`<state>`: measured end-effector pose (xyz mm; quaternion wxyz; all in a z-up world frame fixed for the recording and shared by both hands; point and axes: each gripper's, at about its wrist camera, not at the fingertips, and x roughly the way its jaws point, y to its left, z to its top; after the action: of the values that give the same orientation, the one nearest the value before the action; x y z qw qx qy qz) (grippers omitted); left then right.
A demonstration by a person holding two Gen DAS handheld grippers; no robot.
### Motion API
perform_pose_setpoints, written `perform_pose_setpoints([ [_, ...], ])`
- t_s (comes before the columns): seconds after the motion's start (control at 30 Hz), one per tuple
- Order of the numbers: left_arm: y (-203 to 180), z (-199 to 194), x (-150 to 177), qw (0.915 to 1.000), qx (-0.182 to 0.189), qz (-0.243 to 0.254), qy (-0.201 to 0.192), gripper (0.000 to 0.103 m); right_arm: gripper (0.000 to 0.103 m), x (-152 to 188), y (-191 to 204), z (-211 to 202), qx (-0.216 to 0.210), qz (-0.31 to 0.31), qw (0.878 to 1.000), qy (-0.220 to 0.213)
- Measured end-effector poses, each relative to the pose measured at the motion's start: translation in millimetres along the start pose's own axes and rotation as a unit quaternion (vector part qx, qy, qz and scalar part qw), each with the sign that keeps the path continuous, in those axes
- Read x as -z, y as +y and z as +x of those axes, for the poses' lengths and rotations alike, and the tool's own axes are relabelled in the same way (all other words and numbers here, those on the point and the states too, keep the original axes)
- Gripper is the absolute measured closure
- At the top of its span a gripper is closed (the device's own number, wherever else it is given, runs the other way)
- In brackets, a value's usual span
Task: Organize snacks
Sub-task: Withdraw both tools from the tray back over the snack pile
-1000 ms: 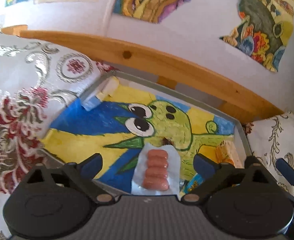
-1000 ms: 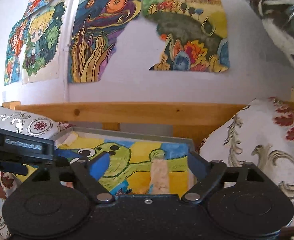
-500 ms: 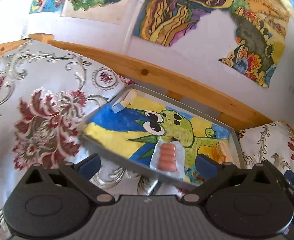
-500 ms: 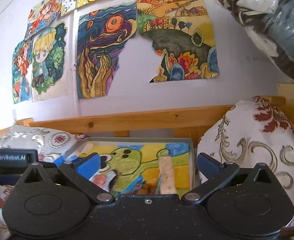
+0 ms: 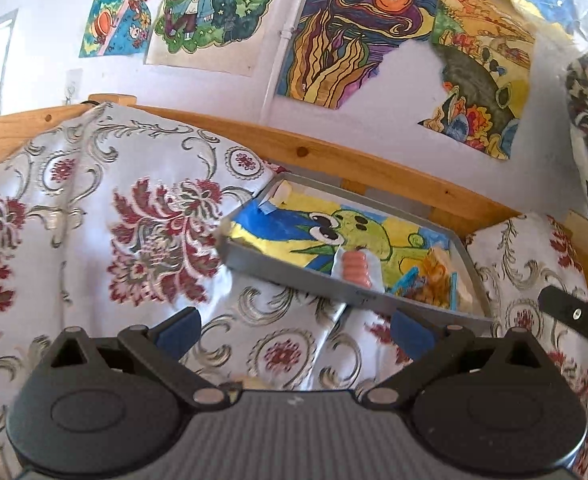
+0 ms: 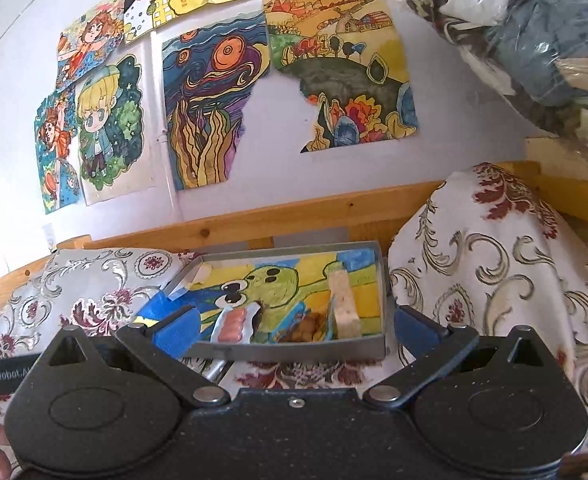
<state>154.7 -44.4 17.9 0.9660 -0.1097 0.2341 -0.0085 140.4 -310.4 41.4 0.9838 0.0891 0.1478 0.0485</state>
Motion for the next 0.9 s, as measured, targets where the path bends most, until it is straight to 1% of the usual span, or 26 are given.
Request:
perform_pose_setpoints([
  [0.13, 6.5, -16.6, 11.5, 0.9999, -0.002, 0.012, -0.001, 0.000, 0.001, 5.3, 2.6, -21.8, 0.002, -0.003, 1.000, 0.003],
  [0.4, 16.6, -38.6, 32.2, 0.9994, 0.000, 0.034, 0.010, 0.000, 0.001, 17.1, 4.4, -47.7, 0.017, 0.005, 0.999, 0.033],
  [0.57, 24.8, -50.0, 46.7, 0.9988, -0.001, 0.045, 0.018, 0.000, 0.001, 27.1, 5.5, -50.8, 0.036, 0.019, 0.997, 0.072],
  [0.63, 28.8, -52.2, 52.6, 0.9985, -0.002, 0.046, 0.028, 0.000, 0.001, 31.4, 7.6, -49.4, 0.045, 0.021, 0.995, 0.090],
  [0.8, 40.9, -58.8, 70.0, 0.9978, 0.000, 0.046, 0.047, 0.000, 0.001, 39.9, 16.3, -49.9, 0.041, 0.013, 0.992, 0.123],
  [0.9, 48.9, -61.3, 79.9, 0.9972, -0.008, 0.045, 0.060, 0.000, 0.001, 44.1, 22.6, -49.3, 0.038, 0.003, 0.989, 0.140],
])
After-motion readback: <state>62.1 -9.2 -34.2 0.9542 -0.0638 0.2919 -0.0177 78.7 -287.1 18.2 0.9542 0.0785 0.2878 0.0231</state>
